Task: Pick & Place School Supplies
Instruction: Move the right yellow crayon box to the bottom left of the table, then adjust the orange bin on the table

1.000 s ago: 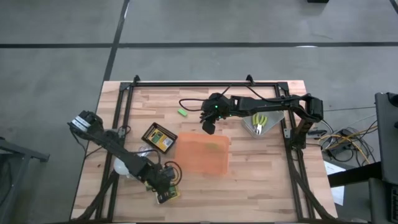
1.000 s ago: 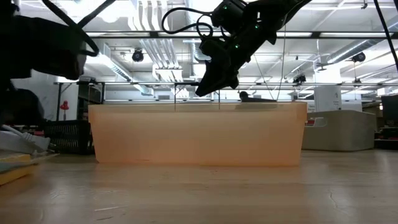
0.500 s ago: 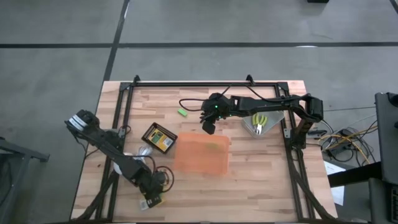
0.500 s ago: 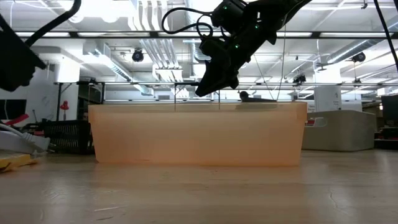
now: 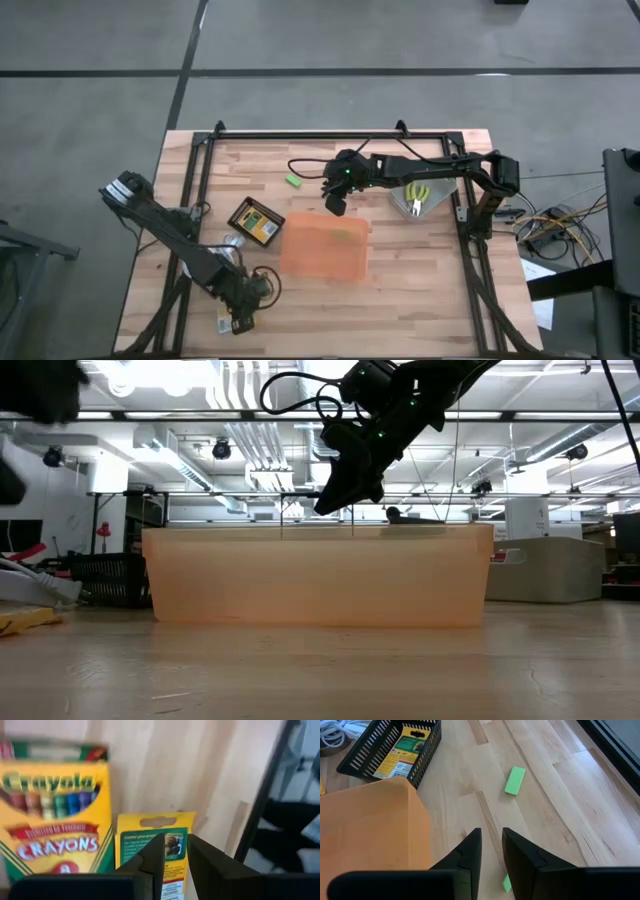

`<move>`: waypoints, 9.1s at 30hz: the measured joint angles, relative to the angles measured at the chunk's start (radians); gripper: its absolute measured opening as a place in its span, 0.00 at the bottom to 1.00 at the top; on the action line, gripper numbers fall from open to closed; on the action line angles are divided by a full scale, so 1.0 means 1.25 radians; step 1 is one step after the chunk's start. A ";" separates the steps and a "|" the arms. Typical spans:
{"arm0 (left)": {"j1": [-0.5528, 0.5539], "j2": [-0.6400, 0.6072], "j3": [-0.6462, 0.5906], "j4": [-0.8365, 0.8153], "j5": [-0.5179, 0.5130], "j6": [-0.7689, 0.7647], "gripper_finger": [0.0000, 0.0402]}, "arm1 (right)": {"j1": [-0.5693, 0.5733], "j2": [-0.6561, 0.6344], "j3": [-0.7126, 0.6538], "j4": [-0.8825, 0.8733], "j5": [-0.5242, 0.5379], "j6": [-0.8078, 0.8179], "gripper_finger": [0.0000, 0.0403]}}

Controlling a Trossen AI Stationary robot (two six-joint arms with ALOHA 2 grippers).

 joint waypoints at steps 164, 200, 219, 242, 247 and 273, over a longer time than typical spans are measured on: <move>-0.011 0.068 -0.093 0.173 0.117 0.507 0.35 | 0.000 0.000 0.000 0.000 0.000 0.000 0.21; 0.148 0.073 -0.080 0.155 0.098 -0.203 0.35 | 0.000 0.000 0.000 0.000 0.000 0.000 0.19; 0.179 0.068 -0.043 0.037 0.064 -0.286 0.35 | 0.000 0.000 0.000 0.000 0.000 0.000 0.21; 0.185 0.066 0.133 -0.107 0.120 0.681 0.34 | 0.000 0.000 0.000 0.000 0.000 0.000 0.20; 0.218 0.066 0.106 -0.126 0.191 0.733 0.34 | 0.000 0.000 0.000 0.000 0.000 0.000 0.21; 0.342 0.085 0.022 -0.061 0.265 0.954 0.34 | 0.000 0.000 0.000 0.000 0.000 0.000 0.21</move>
